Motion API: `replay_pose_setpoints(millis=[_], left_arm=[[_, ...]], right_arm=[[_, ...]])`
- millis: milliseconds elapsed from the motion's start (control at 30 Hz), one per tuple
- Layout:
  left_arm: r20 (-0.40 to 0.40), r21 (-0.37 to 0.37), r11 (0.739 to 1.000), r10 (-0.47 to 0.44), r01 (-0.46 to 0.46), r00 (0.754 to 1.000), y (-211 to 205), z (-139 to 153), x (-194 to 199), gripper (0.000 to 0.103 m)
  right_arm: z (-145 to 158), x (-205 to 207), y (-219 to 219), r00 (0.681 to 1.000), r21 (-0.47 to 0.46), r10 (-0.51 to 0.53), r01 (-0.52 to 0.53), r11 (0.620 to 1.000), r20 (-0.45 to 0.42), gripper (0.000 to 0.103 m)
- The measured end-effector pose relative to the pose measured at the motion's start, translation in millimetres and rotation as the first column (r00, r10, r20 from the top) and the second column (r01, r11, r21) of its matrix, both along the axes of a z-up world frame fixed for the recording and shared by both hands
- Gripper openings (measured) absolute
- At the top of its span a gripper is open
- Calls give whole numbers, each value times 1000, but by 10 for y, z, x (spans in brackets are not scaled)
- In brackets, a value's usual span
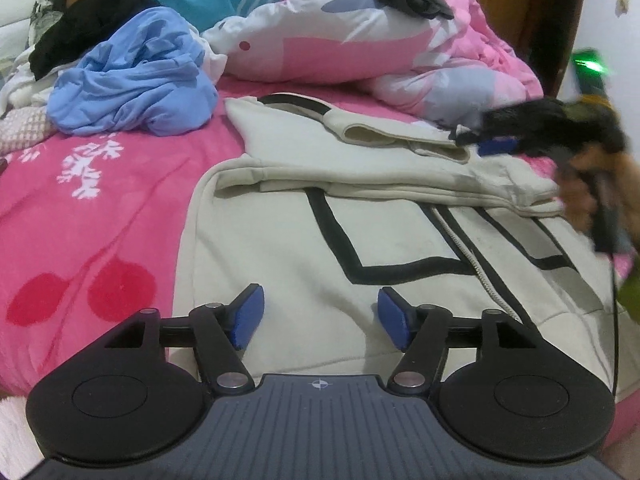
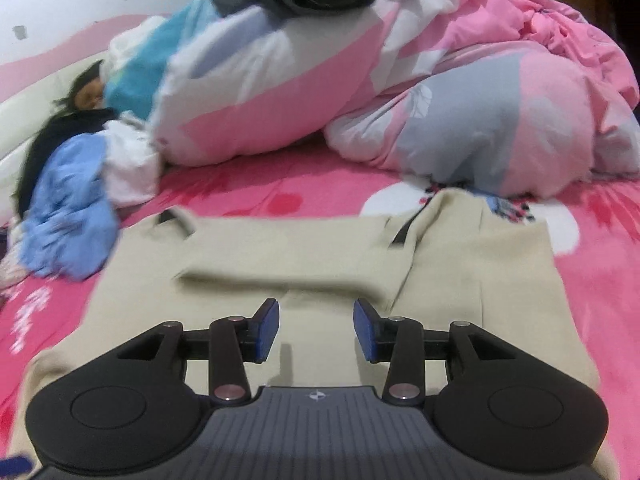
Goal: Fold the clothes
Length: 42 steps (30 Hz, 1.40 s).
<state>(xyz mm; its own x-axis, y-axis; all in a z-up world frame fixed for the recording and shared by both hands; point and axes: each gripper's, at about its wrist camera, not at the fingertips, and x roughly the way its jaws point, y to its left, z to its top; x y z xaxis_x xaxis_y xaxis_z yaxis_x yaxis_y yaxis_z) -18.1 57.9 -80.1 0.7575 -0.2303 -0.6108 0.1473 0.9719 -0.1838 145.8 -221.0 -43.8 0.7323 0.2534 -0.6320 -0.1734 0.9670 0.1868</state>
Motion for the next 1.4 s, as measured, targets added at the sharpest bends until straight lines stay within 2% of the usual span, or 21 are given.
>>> replay_pose_setpoints(millis=[67, 167, 233, 300, 367, 433, 467, 600, 700, 1000, 1200, 1400], left_arm=[[12, -13, 1000, 5, -5, 1000, 21, -13, -36, 69], [39, -24, 1000, 20, -19, 999, 36, -30, -108, 82], [55, -29, 1000, 14, -13, 998, 30, -33, -162, 91], [68, -27, 1000, 4, -2, 998, 10, -30, -220, 99], [79, -19, 1000, -3, 4, 997, -22, -30, -287, 101], [86, -22, 1000, -4, 6, 996, -45, -30, -348, 103], [88, -24, 1000, -4, 7, 996, -55, -30, -378, 103], [83, -35, 999, -29, 32, 996, -71, -12, -488, 103], [55, -73, 997, -29, 32, 998, -20, -5, -553, 103], [28, -140, 990, 15, -11, 1000, 221, -32, -769, 103], [2, -113, 992, 53, -52, 999, 300, -111, -860, 103], [9, -94, 995, 37, -36, 999, 354, -164, -999, 103]], right_arm=[[17, -372, 58, 999, -32, 12, -11, 999, 30, 43], [-65, -917, 134, 997, -101, -2, 9, 995, 72, 48], [-202, -1216, 149, 995, -126, -22, 35, 991, 98, 77], [-358, -1399, 127, 993, -123, -47, 61, 991, 110, 84], [-497, -1531, 88, 990, -109, -72, 85, 990, 119, 86], [-513, -1574, 32, 988, -62, -78, 87, 994, 137, 101], [-515, -1555, 12, 989, -45, -69, 75, 996, 127, 103], [-549, -1525, 26, 991, -56, -64, 71, 996, 119, 103], [-568, -1529, 50, 990, -66, -65, 73, 995, 124, 103], [-581, -1583, -52, 987, 14, -83, 82, 997, 139, 103], [-579, -1625, -81, 983, 47, -98, 91, 995, 154, 103], [-556, -1687, -80, 978, 54, -129, 122, 991, 162, 103]])
